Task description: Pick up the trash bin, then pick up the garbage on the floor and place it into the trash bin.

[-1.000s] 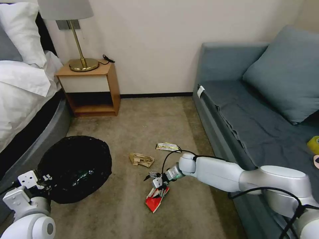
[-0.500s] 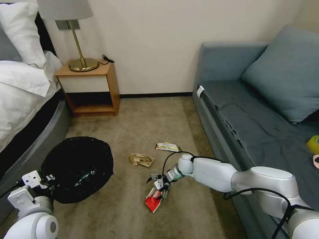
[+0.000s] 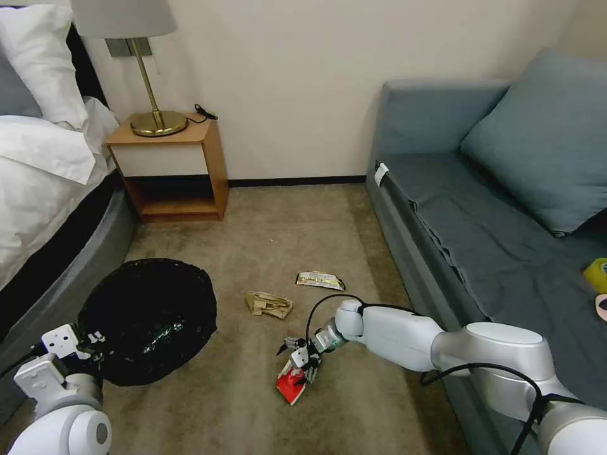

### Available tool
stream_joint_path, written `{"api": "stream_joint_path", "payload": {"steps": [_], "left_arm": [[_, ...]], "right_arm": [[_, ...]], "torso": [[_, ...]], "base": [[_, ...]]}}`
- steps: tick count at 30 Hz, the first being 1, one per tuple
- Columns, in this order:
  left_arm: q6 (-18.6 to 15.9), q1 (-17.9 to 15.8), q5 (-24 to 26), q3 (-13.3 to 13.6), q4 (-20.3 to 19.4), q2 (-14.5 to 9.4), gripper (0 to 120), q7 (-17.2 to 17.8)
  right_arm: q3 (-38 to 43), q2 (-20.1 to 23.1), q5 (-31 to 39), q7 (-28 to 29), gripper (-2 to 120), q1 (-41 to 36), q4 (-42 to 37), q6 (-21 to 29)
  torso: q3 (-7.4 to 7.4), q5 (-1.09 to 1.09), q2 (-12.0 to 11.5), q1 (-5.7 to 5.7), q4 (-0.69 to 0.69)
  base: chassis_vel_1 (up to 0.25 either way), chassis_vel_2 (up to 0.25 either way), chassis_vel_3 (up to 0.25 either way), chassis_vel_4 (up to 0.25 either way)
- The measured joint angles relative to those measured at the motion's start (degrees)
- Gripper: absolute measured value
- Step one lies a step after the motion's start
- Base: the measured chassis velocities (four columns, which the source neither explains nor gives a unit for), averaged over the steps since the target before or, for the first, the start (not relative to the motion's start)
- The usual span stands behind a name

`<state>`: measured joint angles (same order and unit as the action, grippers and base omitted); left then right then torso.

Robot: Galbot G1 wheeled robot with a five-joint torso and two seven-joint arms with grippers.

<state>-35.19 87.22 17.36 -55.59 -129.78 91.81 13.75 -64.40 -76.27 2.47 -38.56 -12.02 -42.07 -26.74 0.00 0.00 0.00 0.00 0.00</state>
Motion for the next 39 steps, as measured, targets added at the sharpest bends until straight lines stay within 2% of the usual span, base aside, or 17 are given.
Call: {"api": "stream_joint_path", "payload": {"steps": [7,8,9,11,12,16,18,21,27,30,31,32,39], "left_arm": [[0.1,-0.1,0.1,0.0,0.2,-0.2,1,0.0],[0.1,-0.1,0.1,-0.1,0.2,-0.3,1,0.0],[0.1,-0.1,0.1,-0.1,0.2,-0.3,1,0.0],[0.1,-0.2,0.2,-0.1,0.2,-0.3,1,0.0],[0.1,-0.2,0.2,-0.1,0.2,-0.3,1,0.0],[0.1,-0.3,0.2,0.0,0.2,-0.3,1,0.0],[0.1,-0.3,0.2,0.1,0.2,-0.2,1,0.0],[0.1,-0.3,0.1,0.1,0.2,-0.2,1,0.0],[0.1,-0.3,0.1,0.1,0.3,-0.2,1,0.0],[0.0,-0.3,0.0,0.2,0.4,-0.2,1,0.0],[0.0,-0.3,0.0,0.2,0.4,-0.2,1,0.0],[0.0,-0.3,0.0,0.2,0.4,-0.2,1,0.0],[0.0,-0.4,-0.2,0.3,0.8,-0.1,1,0.0]], "right_arm": [[0.7,-0.5,-0.6,0.3,92,0.0,1.8,-0.7],[0.8,-0.6,-0.7,0.4,85,0.0,2.2,-0.9],[0.9,-0.6,-0.7,0.4,85,0.0,2.3,-1.0],[1.0,-0.7,-0.8,0.4,72,-0.1,2.8,-1.2],[1.0,-0.7,-0.8,0.4,72,-0.1,2.8,-1.2],[1.2,-0.7,-0.9,0.6,53,-0.4,3.6,-1.3],[1.2,-0.8,-1.0,0.6,50,-0.5,3.7,-1.3],[1.4,-0.8,-1.2,0.6,35,-0.6,3.8,-1.4],[1.6,-0.6,-1.3,0.6,24,-0.6,3.7,-1.6],[1.7,-0.4,-1.3,0.6,10,-0.5,3.1,-1.6],[1.7,-0.4,-1.3,0.6,10,-0.5,3.1,-1.6],[1.7,-0.2,-1.2,0.6,2,-0.4,2.9,-1.6],[2.1,0.8,-0.4,0.6,0,-0.2,1.1,-1.6]], "torso": [[0.00,0.00,0.0,0.00,0.00],[0.00,0.00,0.0,0.00,0.00],[0.00,0.00,0.0,0.00,0.00],[0.00,0.00,0.0,0.00,0.00],[0.00,0.00,0.0,0.00,0.00],[0.00,0.00,0.0,0.00,0.00],[0.00,0.00,0.0,0.00,0.00],[0.00,0.00,0.0,0.00,0.00],[0.00,0.00,0.0,0.00,0.00],[0.00,0.00,0.0,0.00,0.00],[0.00,0.00,0.0,0.00,0.00],[0.00,0.00,0.0,0.00,0.00],[0.00,0.00,0.0,0.00,0.00]], "base": [[0.000,0.000,0.000,0.000],[0.000,0.000,0.000,0.000],[0.000,0.000,0.000,0.000],[0.000,0.000,0.000,0.000],[0.000,0.000,0.000,0.000],[0.000,0.000,0.000,0.000],[0.000,0.000,0.000,0.000],[0.000,0.000,0.000,0.000],[0.000,0.000,0.000,0.000],[0.000,0.000,0.000,0.000],[0.000,0.000,0.000,0.000],[0.000,0.000,0.000,0.000],[0.000,0.000,0.000,0.000]]}}
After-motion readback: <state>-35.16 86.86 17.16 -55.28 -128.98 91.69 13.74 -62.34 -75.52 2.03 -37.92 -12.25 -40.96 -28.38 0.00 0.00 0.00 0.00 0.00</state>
